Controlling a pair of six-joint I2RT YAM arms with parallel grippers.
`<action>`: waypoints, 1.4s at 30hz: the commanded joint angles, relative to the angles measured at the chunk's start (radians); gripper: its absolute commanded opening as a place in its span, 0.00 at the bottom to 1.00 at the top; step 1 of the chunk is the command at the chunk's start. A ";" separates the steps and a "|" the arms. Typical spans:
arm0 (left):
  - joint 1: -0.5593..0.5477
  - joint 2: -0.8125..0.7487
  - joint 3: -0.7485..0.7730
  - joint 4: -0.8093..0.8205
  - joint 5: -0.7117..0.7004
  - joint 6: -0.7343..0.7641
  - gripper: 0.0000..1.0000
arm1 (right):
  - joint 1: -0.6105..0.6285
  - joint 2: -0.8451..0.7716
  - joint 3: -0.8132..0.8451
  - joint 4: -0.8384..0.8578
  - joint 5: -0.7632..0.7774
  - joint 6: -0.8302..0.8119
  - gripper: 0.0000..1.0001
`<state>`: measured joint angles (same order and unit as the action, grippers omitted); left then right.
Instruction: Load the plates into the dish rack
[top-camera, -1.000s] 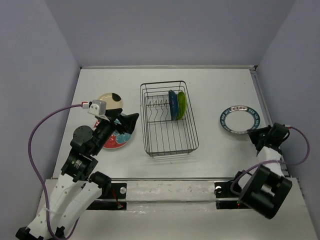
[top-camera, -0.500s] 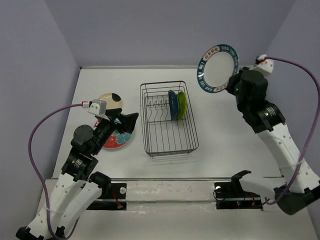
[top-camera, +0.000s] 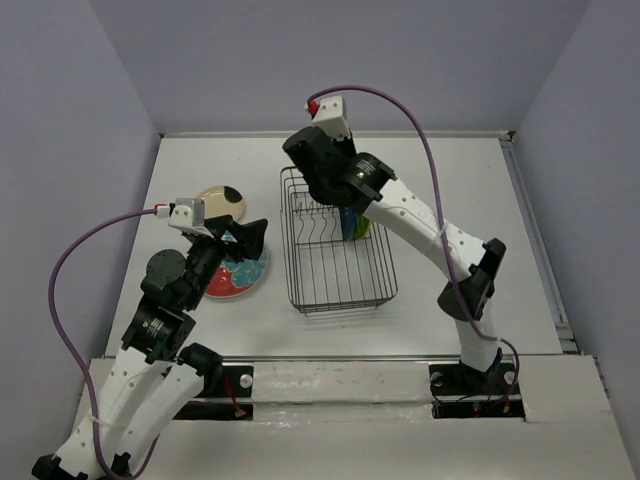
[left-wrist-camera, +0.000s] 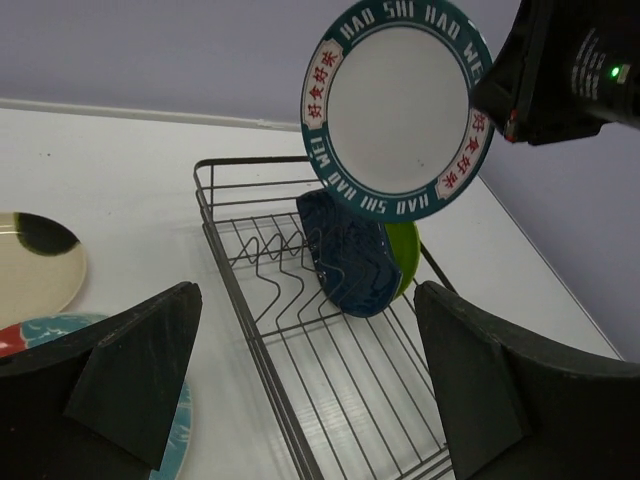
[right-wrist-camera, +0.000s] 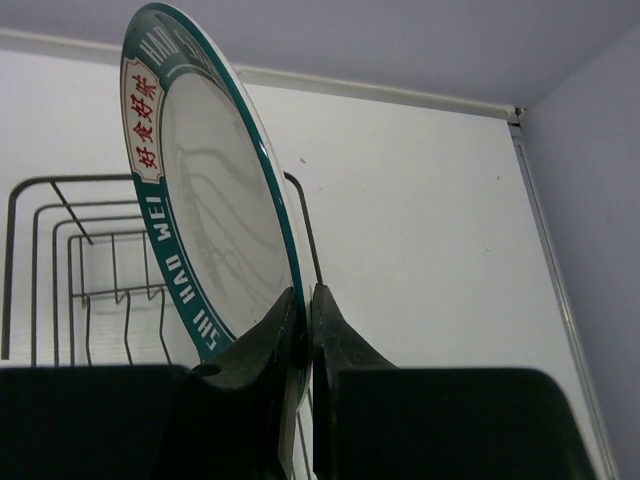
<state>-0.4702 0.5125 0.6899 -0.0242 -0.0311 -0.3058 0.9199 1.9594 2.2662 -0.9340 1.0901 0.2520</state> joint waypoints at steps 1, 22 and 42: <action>0.004 -0.015 0.056 0.021 -0.096 -0.010 0.99 | 0.063 0.051 0.148 -0.091 0.128 -0.005 0.07; -0.011 -0.003 0.062 -0.011 -0.144 -0.038 0.99 | 0.086 0.217 0.214 -0.555 0.129 0.481 0.07; -0.054 -0.023 0.063 -0.008 -0.145 -0.030 0.99 | 0.054 0.213 0.248 -0.554 0.152 0.336 0.07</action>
<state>-0.5217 0.4988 0.7059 -0.0731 -0.1684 -0.3389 0.9958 2.2200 2.4992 -1.3617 1.1728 0.5941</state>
